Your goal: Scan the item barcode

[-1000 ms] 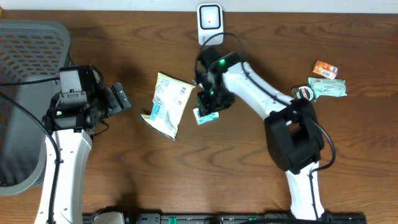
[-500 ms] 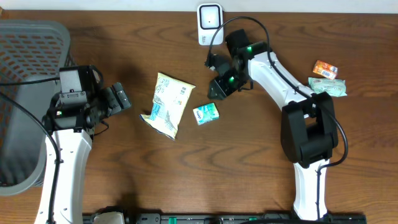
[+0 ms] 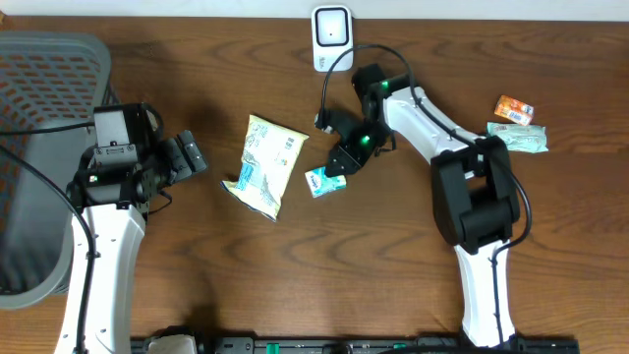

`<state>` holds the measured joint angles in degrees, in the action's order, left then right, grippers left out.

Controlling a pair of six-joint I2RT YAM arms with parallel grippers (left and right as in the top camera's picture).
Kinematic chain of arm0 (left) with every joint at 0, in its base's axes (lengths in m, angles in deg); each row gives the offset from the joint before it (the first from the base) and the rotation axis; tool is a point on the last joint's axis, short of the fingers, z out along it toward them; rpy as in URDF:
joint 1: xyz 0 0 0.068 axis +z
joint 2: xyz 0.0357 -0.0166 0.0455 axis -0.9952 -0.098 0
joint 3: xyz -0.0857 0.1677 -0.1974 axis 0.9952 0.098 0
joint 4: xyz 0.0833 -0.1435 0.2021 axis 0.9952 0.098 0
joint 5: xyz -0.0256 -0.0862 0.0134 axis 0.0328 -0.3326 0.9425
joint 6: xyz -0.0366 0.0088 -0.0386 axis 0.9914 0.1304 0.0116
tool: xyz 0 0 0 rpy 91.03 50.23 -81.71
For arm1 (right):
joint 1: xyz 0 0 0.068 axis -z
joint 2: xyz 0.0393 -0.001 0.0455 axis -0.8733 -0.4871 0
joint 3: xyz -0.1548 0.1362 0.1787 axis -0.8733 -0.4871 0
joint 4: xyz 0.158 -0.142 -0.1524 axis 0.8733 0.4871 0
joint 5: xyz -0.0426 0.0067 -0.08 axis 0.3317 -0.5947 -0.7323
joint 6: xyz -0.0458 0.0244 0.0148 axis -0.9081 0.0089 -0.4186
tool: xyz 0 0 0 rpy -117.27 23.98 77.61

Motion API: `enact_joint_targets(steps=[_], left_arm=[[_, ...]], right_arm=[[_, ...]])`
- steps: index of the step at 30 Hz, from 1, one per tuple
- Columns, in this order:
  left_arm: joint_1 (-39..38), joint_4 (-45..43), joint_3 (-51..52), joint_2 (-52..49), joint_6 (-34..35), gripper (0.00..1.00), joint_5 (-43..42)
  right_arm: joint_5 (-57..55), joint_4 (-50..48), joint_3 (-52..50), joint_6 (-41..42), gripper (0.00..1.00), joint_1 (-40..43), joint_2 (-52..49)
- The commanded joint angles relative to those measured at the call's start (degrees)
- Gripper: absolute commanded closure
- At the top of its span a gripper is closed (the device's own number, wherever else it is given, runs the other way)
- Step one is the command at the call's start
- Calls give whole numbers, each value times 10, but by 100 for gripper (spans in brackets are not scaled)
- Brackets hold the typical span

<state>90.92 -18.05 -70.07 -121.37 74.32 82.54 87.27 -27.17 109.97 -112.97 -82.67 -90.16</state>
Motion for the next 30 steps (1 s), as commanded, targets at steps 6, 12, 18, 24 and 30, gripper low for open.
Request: enact_joint_targets(steps=[6, 12, 18, 24, 30], left_arm=[[2, 2, 0, -1, 1, 2, 1], [2, 2, 0, -1, 1, 3, 1], [2, 2, 0, -1, 1, 2, 1], [2, 2, 0, -1, 1, 2, 1], [2, 2, 0, -1, 1, 2, 1]], right_arm=[[18, 8, 6, -17, 72, 7, -19], [19, 24, 7, 19, 96, 13, -19], [82, 38, 7, 88, 99, 12, -14], [263, 51, 7, 140, 99, 32, 14], [433, 49, 7, 210, 99, 88, 31]])
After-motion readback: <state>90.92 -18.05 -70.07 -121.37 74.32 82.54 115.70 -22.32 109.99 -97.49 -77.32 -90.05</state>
